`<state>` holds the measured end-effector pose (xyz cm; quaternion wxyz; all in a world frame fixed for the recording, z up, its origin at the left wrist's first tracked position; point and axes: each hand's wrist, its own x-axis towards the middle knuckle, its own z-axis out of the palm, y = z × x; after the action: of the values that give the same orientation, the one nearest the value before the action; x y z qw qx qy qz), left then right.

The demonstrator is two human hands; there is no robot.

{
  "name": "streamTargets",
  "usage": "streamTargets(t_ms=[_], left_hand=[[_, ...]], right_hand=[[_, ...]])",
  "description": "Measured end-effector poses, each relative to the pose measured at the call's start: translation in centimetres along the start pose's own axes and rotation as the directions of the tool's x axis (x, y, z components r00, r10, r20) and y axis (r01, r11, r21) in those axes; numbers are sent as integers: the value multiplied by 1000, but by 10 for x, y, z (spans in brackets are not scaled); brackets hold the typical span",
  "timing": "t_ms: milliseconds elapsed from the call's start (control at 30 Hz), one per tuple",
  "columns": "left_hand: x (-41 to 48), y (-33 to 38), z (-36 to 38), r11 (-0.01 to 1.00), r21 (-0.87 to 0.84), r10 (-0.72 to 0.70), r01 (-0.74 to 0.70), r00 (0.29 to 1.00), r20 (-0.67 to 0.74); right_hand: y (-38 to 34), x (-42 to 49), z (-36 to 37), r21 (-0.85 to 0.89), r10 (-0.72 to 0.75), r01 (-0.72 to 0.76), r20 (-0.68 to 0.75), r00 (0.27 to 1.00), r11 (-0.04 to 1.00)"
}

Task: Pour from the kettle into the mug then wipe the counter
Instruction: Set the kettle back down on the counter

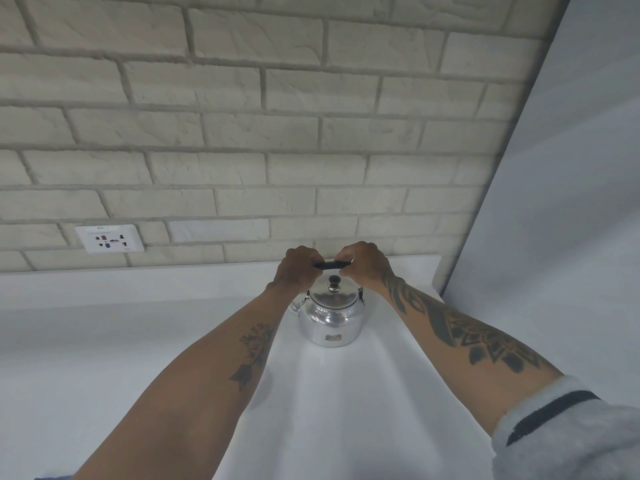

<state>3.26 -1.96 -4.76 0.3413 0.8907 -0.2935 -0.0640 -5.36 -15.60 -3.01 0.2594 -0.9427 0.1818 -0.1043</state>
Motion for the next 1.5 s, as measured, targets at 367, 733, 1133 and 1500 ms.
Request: streamTargets(t_ms=[367,733,1133,1500], left_hand=[[-4,0,-5,998,61,-2,-1,999,49],[-61,-14,-52,995,-103,-12,9,999,-30],[-160,-62,-104,996,-89,-4,-9,989,-146],[-322,-193,-156,947,-148,-318,287,907,-277]], right_hand=[[-5,-6,1,-14,2,-2,37,999,1000],[-34,-36,13,132,-98,103,-42,994,986],[-124,-110,73,273,-225,249,-117,967,929],[-228,-197,177,395,-247,220,18,969,892]])
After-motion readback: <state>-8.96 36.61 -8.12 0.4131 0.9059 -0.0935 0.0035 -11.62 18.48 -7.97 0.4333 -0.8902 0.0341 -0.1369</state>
